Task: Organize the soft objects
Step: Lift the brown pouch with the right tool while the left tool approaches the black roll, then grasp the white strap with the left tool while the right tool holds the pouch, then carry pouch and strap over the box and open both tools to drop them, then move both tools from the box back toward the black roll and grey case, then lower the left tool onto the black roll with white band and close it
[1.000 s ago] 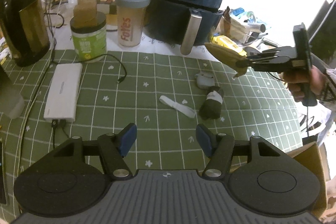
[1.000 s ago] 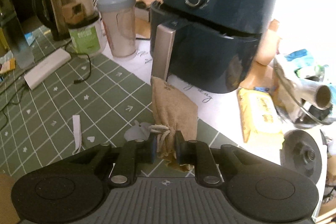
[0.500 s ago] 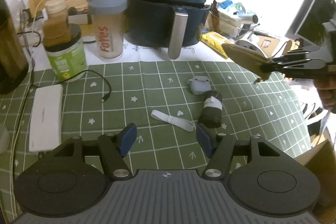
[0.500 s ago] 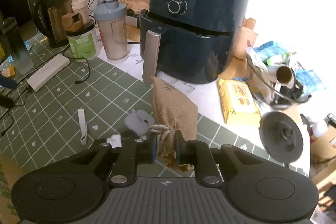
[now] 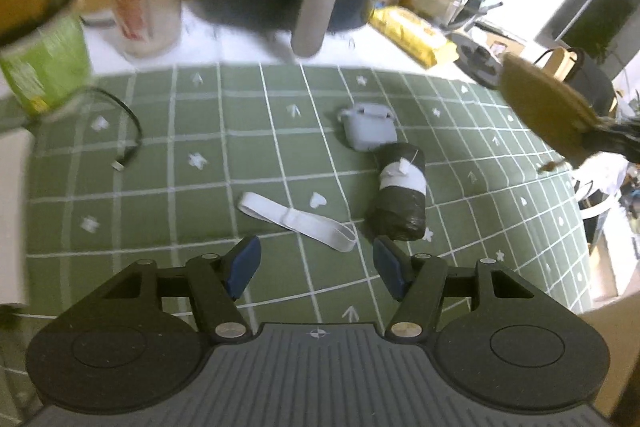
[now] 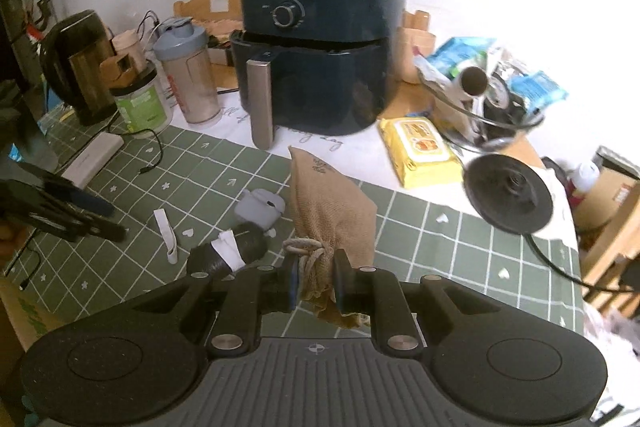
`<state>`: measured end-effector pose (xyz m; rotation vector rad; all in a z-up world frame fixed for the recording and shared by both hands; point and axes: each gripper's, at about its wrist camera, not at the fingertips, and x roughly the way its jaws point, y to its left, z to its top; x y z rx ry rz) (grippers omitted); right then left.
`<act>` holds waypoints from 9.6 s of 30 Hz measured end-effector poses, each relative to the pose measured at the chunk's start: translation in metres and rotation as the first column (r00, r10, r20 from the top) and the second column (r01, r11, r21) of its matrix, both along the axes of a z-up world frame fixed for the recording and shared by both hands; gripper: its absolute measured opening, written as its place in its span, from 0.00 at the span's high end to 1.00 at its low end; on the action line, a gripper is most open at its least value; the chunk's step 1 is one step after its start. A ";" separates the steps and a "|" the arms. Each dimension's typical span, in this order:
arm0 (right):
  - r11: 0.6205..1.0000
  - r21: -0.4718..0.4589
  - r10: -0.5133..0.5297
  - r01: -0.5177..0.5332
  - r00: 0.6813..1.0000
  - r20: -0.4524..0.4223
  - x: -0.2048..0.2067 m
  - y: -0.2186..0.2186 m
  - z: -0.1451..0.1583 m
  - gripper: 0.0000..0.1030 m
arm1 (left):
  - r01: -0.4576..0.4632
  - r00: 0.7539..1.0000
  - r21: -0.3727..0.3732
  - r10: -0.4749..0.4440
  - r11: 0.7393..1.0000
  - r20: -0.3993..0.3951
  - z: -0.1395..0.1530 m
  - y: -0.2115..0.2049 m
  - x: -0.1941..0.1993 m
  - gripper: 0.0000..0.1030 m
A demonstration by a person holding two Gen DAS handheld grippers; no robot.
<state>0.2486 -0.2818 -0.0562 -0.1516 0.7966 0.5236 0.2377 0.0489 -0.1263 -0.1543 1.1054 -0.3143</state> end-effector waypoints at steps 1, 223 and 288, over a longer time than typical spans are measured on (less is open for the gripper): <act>1.000 0.002 -0.009 0.009 1.000 0.000 -0.002 -0.003 0.001 0.81 | -0.004 1.000 -0.015 0.004 1.000 -0.017 -0.007 -0.001 0.004 0.40; 0.945 -0.046 -0.327 0.324 0.943 -0.071 -0.106 -0.064 0.007 0.00 | -0.099 0.979 0.245 0.050 0.964 0.199 0.132 -0.044 -0.099 0.29; 0.900 -0.027 -0.431 0.434 0.880 -0.200 -0.097 -0.064 -0.002 0.00 | 0.323 0.945 0.260 -0.296 0.910 -0.138 -0.040 -0.137 0.083 0.59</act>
